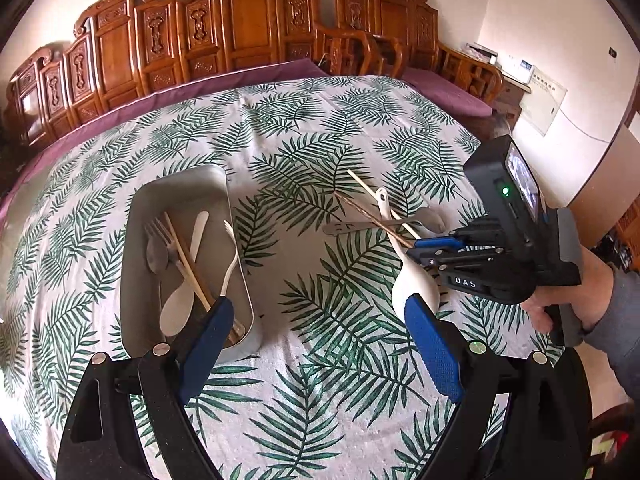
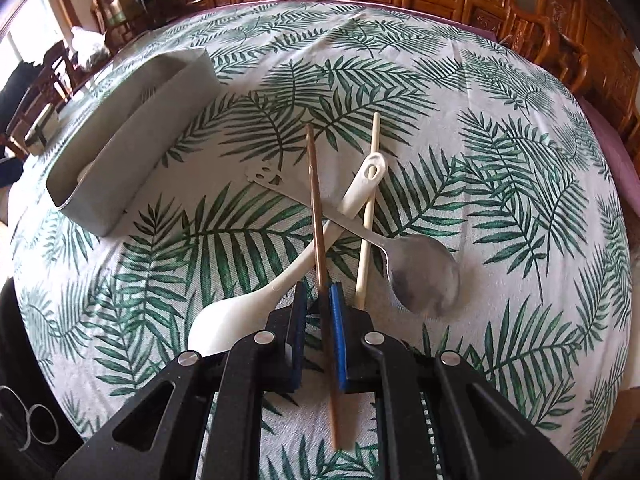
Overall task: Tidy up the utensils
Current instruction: 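Move the right tool back to the pile and grasp another bamboo chopstick, then grasp the second metal spoon with the left tool while the right tool holds the chopstick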
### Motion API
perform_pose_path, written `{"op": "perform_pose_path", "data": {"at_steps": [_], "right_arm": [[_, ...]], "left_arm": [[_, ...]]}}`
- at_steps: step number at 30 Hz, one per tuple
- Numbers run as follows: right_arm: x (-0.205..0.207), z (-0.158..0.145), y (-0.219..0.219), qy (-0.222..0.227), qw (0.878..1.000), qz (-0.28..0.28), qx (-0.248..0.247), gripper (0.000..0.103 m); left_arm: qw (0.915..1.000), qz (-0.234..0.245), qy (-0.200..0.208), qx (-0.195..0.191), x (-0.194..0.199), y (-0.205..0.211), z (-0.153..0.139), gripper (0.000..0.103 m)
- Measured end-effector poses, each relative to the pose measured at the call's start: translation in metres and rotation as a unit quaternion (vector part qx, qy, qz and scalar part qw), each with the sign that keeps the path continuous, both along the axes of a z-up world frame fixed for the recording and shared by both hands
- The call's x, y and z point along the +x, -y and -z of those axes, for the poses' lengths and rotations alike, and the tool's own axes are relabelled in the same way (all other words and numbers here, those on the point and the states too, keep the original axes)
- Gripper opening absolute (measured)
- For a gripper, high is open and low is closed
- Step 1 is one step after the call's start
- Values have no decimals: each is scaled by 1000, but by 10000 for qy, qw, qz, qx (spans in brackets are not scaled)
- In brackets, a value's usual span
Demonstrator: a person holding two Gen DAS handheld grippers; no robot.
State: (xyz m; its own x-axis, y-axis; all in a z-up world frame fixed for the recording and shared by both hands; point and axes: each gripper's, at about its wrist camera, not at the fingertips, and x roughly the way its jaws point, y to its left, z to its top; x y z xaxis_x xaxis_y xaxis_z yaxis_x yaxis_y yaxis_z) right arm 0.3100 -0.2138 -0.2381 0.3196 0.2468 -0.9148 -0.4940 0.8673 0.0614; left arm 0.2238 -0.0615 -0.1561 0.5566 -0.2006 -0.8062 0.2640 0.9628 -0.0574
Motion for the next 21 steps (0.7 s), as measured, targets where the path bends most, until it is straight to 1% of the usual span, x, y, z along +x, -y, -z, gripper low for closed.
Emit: {"op": "perform_pose_path", "data": {"at_steps": [3, 7, 12, 16, 21], "right_arm": [[0, -1, 2, 8, 10000, 23, -4, 6], [-8, -7, 9, 48, 9998, 80, 193, 6], [-23, -27, 25, 236, 9982, 294, 476, 6], [-34, -37, 42, 345, 9972, 426, 502, 6], [-42, -44, 63, 411, 9963, 573, 500, 6]], "left_arm": [[10000, 4, -33, 3, 1, 2, 2, 84], [10000, 22, -76, 20, 4, 7, 6, 84], [9999, 61, -150, 11, 10, 16, 13, 84], [9998, 108, -180, 30, 17, 27, 19, 84], [9994, 272, -170, 160, 35, 47, 29, 84]]}}
